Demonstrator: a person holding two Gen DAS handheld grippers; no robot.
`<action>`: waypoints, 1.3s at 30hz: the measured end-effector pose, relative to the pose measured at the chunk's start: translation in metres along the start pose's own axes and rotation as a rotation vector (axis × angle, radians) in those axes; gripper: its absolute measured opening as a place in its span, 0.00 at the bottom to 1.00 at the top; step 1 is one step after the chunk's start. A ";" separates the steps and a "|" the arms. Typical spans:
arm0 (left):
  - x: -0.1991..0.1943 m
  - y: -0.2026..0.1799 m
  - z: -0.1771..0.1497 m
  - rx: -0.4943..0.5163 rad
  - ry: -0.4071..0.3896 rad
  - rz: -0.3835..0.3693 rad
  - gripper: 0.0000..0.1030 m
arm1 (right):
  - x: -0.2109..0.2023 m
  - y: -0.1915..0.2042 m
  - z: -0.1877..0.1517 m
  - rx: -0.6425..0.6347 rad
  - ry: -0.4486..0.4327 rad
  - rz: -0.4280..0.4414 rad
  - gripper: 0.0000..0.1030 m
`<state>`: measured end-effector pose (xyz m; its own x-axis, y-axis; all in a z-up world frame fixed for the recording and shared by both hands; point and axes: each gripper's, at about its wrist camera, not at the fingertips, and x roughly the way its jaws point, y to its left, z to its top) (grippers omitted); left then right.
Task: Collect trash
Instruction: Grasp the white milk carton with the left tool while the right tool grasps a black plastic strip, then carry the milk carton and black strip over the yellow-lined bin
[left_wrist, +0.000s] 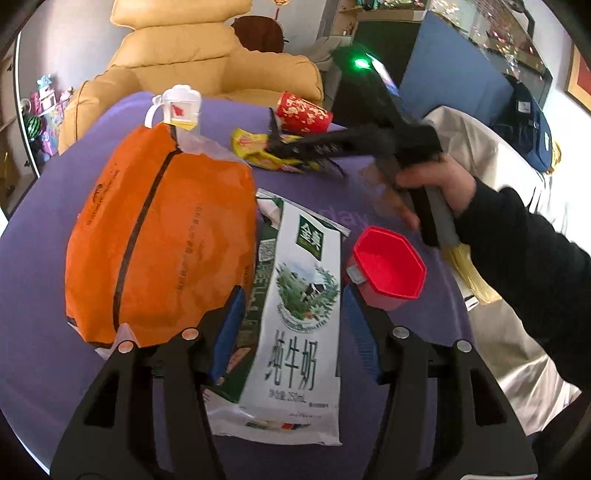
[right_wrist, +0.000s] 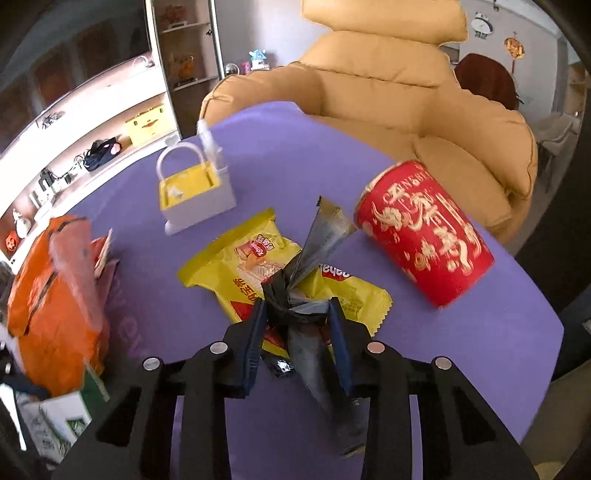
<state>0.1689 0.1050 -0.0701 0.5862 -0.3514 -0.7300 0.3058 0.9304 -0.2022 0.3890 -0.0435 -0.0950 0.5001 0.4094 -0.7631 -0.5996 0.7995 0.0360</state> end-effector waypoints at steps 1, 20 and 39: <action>0.000 0.000 0.000 -0.003 -0.001 -0.002 0.51 | -0.005 0.001 -0.004 0.003 -0.001 -0.004 0.30; 0.030 -0.025 0.007 0.087 0.109 0.101 0.51 | -0.120 0.006 -0.098 0.128 -0.062 -0.065 0.30; -0.012 -0.027 0.031 0.055 -0.011 0.090 0.47 | -0.162 0.017 -0.112 0.132 -0.143 -0.074 0.30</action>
<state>0.1770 0.0806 -0.0354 0.6213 -0.2681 -0.7363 0.2920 0.9512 -0.0999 0.2276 -0.1455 -0.0429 0.6287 0.3985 -0.6678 -0.4757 0.8764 0.0750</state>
